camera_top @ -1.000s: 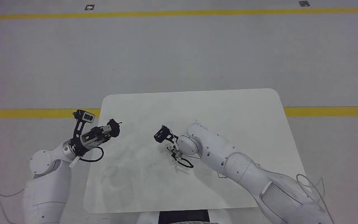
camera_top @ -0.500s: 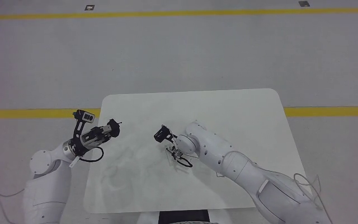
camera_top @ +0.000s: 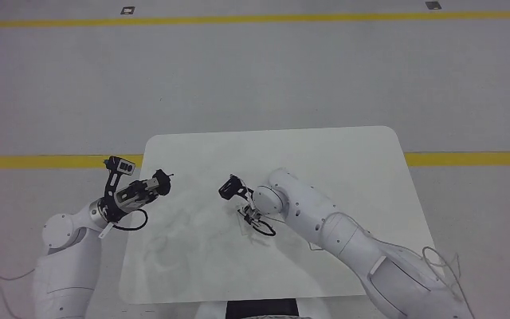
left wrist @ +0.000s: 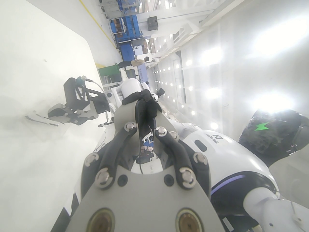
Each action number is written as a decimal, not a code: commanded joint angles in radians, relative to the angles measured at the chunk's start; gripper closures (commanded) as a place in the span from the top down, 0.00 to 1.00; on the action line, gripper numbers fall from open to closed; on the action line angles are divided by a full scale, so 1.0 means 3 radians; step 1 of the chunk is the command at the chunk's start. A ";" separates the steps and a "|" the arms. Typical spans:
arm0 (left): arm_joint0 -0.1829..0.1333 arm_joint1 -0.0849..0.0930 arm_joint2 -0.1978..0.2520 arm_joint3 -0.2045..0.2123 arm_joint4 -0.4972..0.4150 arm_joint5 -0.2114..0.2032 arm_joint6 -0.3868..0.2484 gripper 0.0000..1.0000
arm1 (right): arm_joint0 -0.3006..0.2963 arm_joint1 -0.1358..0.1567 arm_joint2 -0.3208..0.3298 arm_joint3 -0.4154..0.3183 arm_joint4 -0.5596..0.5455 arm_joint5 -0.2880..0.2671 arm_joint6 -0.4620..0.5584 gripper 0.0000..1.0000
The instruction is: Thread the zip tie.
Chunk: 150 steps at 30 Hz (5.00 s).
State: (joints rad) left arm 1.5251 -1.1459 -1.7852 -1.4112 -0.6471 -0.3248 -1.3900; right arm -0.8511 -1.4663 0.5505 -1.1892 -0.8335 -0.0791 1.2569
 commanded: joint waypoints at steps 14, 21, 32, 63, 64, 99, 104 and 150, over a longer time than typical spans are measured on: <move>0.0000 0.0000 0.0000 0.0000 0.0000 0.0000 0.0000 0.00 | -0.0553 0.0361 0.0991 -0.0950 0.0507 -0.0407 -0.0040 0.00; 0.0000 0.0000 0.0000 0.0000 0.0000 0.0000 0.0000 0.00 | -0.0855 0.0446 0.1401 -0.1099 0.1080 -0.0672 -0.0585 0.00; 0.0000 0.0000 0.0000 0.0000 0.0000 0.0000 0.0000 0.00 | -0.0891 0.0448 0.1448 -0.1045 0.1378 -0.0824 -0.0692 0.00; 0.0065 -0.0090 -0.0013 0.0016 -0.0080 -0.0051 0.0651 0.00 | -0.0809 0.0311 0.1142 -0.0946 0.1208 -0.0870 -0.2444 0.00; 0.0065 -0.0090 -0.0013 0.0016 -0.0080 -0.0051 0.0651 0.00 | -0.0809 0.0311 0.1142 -0.0946 0.1208 -0.0870 -0.2444 0.00; 0.0178 -0.0147 0.0243 0.0018 -0.0216 -0.0051 0.0977 0.00 | -0.0877 0.0262 0.1028 -0.1074 0.0812 -0.0720 -0.3170 0.00; 0.0124 -0.0207 0.0367 0.0075 -0.0235 -0.0051 0.1010 0.00 | -0.0827 0.0194 0.0893 -0.1034 0.0565 -0.0509 -0.3619 0.00; 0.0066 -0.0405 0.0618 0.0107 -0.0075 -0.0051 0.1223 0.00 | -0.0715 -0.0073 0.0497 -0.0762 -0.0102 0.0014 -0.4314 0.00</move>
State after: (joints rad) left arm 1.5449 -1.2672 -1.5997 -1.3792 -0.6695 -0.3400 -1.0230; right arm -1.0657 -1.4883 0.6996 -1.4178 -0.8638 -0.0748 -0.0372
